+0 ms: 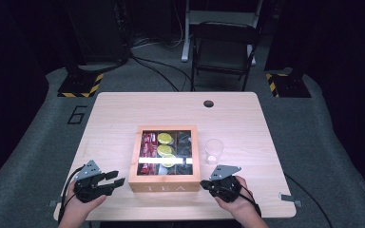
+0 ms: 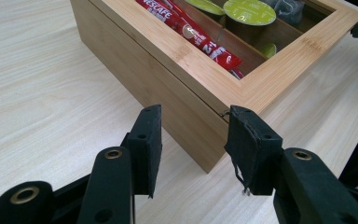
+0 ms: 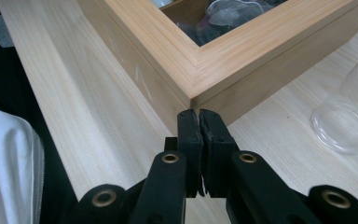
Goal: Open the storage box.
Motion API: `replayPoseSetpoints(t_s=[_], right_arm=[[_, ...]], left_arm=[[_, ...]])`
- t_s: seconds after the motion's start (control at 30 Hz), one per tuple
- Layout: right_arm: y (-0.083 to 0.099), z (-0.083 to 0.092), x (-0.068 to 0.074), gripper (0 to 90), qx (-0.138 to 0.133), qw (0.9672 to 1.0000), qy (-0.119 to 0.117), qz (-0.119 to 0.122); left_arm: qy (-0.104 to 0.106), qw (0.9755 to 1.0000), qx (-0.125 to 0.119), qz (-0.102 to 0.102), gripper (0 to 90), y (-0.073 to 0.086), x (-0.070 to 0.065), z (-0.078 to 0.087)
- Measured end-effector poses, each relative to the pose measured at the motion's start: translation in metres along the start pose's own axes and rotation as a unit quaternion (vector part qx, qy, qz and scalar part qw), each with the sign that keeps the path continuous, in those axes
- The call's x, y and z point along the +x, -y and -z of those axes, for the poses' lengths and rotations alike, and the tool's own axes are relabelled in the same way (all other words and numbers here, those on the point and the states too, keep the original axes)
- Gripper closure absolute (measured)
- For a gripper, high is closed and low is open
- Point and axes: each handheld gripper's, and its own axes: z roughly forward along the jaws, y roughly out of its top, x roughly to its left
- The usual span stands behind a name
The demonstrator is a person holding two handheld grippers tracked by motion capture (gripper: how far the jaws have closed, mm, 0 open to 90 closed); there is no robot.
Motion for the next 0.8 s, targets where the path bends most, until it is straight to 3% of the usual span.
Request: replayPoseSetpoints(t_s=[0.8], right_arm=[[0.0001,-0.0001,-0.0003,88.0,-0.011,0.9999,-0.006,0.006]], left_arm=[[-0.001,1.0,0.0,0.001,55.1,0.0012,-0.0009,-0.0002]])
